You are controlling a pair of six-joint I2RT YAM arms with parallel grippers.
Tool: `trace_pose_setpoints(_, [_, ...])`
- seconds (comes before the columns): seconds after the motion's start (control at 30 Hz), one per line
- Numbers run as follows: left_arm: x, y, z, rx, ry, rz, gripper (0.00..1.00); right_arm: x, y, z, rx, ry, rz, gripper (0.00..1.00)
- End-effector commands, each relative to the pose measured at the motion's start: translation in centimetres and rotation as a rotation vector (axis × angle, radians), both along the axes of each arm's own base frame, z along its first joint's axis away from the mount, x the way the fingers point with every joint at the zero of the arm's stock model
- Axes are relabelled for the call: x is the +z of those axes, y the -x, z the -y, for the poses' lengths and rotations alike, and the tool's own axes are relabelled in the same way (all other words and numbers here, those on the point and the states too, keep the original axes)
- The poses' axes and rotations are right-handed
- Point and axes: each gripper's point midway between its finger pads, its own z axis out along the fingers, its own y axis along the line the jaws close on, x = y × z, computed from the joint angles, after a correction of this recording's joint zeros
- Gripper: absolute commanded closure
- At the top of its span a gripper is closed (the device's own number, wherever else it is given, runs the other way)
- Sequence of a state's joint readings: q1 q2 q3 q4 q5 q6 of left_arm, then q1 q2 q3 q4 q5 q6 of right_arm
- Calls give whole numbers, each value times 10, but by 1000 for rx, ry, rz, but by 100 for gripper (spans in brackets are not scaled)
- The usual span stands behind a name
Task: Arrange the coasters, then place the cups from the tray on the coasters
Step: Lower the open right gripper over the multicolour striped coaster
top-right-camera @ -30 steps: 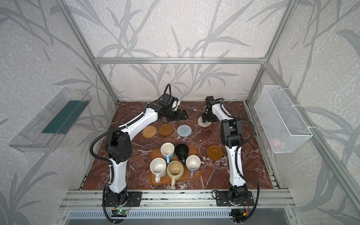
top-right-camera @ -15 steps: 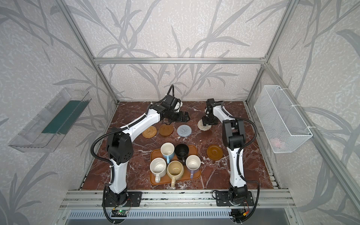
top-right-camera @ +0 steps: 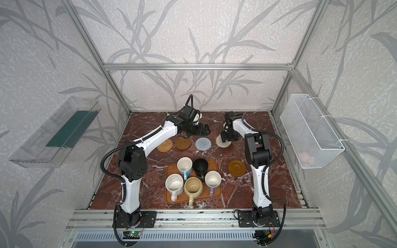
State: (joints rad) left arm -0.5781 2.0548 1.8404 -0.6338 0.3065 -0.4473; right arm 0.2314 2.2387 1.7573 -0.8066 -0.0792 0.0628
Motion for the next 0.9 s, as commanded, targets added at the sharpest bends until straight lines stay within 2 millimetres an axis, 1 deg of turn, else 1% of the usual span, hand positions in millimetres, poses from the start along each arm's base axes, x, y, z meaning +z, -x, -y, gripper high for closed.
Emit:
trace_pose_setpoints(0.0, [12, 6, 0, 3, 14, 19, 1, -19, 32, 2, 6, 36, -113, 36])
trace_pose_setpoints(0.27, [8, 8, 0, 6, 18, 9, 1, -15, 40, -1, 13, 34, -118, 36])
trace_pose_setpoints(0.53, [10, 9, 0, 6, 25, 10, 1, -13, 39, -5, 22, 28, -110, 37])
trace_pose_setpoints(0.87, [9, 11, -1, 12, 32, 7, 1, -4, 37, -11, 32, 19, -85, 37])
